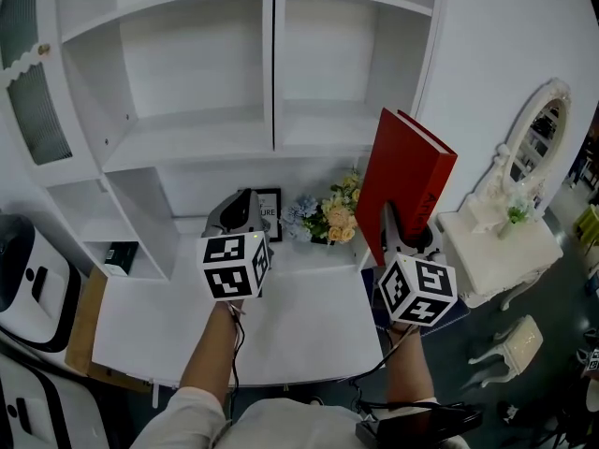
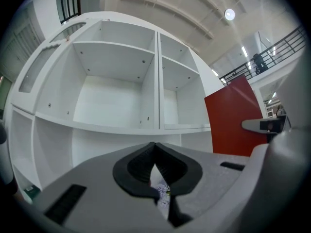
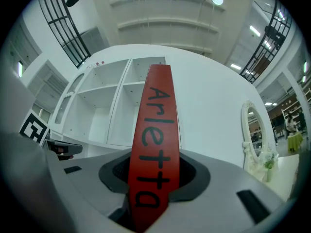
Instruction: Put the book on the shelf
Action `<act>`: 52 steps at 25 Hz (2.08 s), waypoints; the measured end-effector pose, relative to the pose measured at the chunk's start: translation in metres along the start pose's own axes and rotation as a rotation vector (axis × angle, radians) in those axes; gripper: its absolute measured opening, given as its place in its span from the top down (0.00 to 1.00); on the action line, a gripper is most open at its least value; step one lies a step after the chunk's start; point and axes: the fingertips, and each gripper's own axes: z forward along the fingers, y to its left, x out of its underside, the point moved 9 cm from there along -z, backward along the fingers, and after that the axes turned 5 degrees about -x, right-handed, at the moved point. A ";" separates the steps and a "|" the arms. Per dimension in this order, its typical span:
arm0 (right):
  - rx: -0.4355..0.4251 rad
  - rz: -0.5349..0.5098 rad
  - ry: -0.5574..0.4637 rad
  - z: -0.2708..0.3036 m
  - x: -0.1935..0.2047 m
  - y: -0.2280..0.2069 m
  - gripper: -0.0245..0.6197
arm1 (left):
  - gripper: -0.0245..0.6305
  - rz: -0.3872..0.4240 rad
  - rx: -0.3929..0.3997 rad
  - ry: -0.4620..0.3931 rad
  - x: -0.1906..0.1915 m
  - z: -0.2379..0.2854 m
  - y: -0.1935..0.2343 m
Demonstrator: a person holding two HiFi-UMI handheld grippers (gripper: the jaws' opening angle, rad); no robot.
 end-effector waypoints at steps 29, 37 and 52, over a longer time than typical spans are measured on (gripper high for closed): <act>-0.035 -0.045 -0.067 0.027 -0.120 -0.002 0.69 | 0.96 0.094 -0.008 -0.119 -0.117 0.005 0.005; -0.046 -0.064 -0.098 0.032 -0.145 -0.004 0.69 | 0.96 0.125 -0.003 -0.177 -0.150 0.001 -0.007; -0.077 -0.086 -0.128 0.051 -0.191 -0.010 0.69 | 0.96 0.125 -0.017 -0.227 -0.192 0.006 -0.013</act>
